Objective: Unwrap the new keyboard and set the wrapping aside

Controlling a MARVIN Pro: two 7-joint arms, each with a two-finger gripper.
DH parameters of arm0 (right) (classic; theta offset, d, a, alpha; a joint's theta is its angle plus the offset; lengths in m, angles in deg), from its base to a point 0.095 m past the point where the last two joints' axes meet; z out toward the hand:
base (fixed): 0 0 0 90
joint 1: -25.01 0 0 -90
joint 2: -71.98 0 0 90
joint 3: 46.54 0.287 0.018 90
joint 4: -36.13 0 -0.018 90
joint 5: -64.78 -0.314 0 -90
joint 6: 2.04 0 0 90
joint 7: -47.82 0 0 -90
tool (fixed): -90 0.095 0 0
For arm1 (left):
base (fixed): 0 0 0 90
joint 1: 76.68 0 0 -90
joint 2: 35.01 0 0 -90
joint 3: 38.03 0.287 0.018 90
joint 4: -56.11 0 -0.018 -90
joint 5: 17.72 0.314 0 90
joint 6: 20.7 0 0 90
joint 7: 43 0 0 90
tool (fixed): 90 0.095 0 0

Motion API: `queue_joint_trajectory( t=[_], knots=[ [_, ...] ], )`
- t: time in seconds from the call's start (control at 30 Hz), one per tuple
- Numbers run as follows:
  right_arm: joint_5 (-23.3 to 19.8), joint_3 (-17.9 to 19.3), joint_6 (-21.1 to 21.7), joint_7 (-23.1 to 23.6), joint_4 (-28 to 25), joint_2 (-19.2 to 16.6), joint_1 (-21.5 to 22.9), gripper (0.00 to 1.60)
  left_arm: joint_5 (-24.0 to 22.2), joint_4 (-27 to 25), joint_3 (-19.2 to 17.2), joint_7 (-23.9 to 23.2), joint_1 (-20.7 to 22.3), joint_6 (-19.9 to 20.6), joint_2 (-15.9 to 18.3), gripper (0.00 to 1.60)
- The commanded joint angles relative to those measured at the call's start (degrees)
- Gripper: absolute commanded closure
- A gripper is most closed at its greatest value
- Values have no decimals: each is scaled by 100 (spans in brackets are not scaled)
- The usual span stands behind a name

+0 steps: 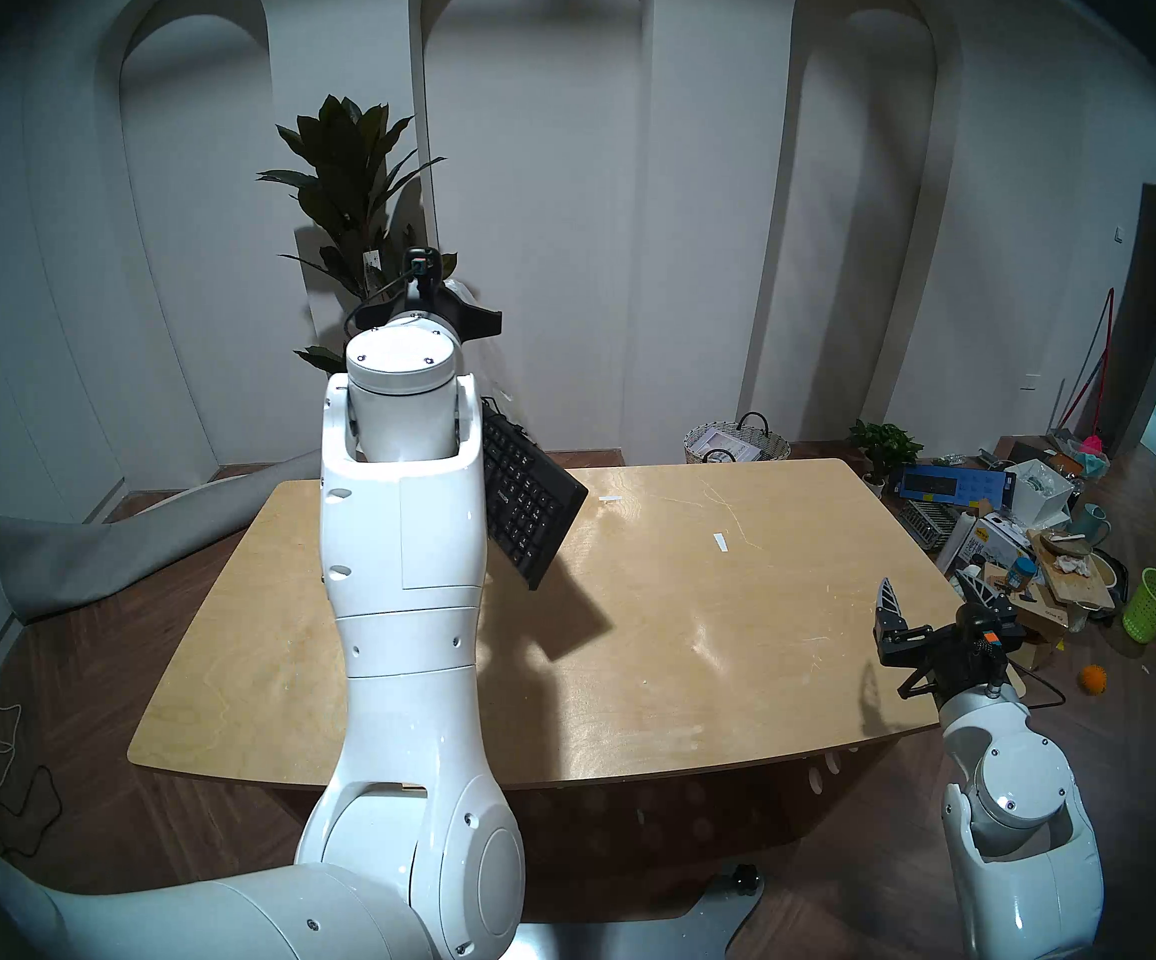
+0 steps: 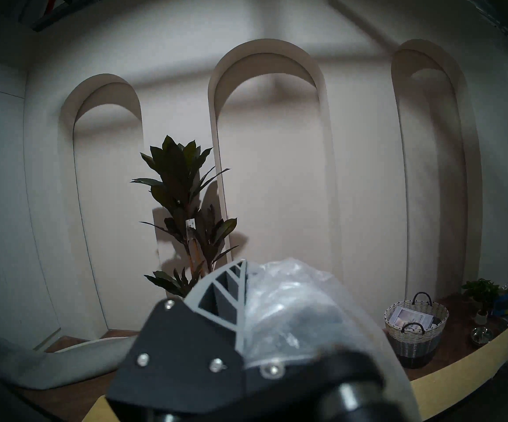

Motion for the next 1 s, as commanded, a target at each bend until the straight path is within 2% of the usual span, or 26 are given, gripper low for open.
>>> queue_joint_trajectory(
  t=[0.0, 0.23, 0.4, 0.53, 0.77, 0.97],
  knots=[
    [-426, -436, 399, 291, -146, 33, 570, 0, -55, -209, 79, 122, 143, -160, -168, 160],
    [-494, -1194, 702, 382, -187, 209, 1030, 0, -47, -224, 116, 370, 247, -193, -306, 160],
    [-420, -1664, 802, 354, -430, 366, 1106, 0, -86, -143, 122, 593, 338, -255, -415, 160],
    [-316, -1943, 855, 201, -673, 506, 990, 0, -112, 1, 87, 833, 448, -328, -504, 160],
    [71, -2423, 785, -260, -1048, 684, 481, 0, -178, 326, 28, 1195, 704, -448, -576, 160],
    [252, -2593, 725, -474, -1180, 672, 278, 0, -88, 604, -29, 1608, 891, -534, -572, 160]
  ],
)
